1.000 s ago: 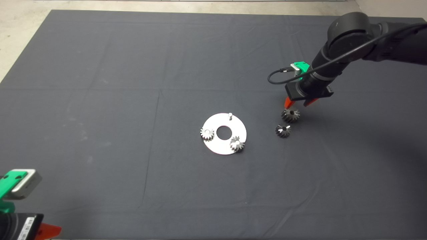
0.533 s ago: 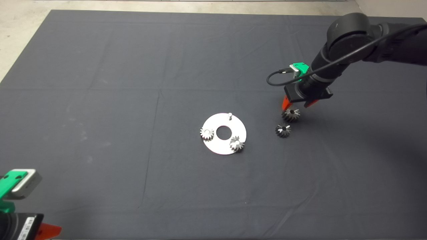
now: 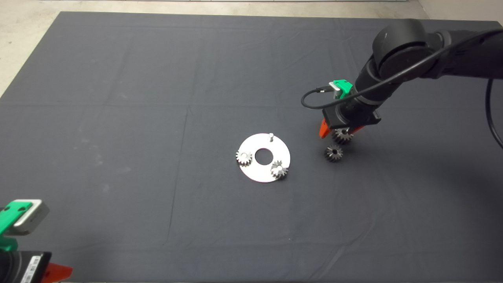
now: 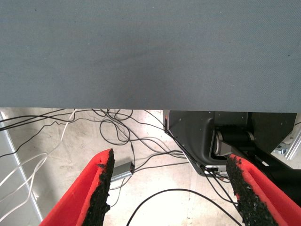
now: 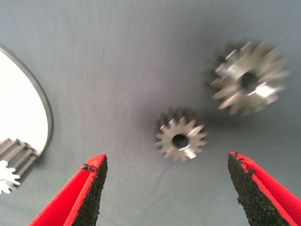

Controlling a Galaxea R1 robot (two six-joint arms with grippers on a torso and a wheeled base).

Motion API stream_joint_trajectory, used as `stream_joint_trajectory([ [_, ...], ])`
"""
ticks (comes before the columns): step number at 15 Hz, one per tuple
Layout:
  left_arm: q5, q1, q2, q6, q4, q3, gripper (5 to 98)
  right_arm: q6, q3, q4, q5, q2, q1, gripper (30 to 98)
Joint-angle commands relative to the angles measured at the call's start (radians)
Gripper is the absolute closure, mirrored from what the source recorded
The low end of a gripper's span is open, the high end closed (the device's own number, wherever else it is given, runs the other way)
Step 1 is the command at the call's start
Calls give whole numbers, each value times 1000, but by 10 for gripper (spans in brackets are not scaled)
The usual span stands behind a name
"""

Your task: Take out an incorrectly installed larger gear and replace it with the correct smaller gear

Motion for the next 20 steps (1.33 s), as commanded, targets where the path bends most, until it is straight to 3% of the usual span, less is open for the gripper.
stream_joint_trajectory([
  [1,3,-3,-7,-4,-3,10,439,17,-31,42,-105,21,-31,612],
  [3,3,-2,-7,-4,-3,10,439,15,-40,36,-108,18,-47,551],
  [6,3,-1,-7,-4,0,10,439,14,-46,4,-110,15,-74,549],
  [14,3,0,-8,-3,2,10,439,-10,-73,-1,-111,11,-73,549],
  [20,5,0,-10,-1,3,9,439,-30,-90,-92,-111,14,-77,549],
])
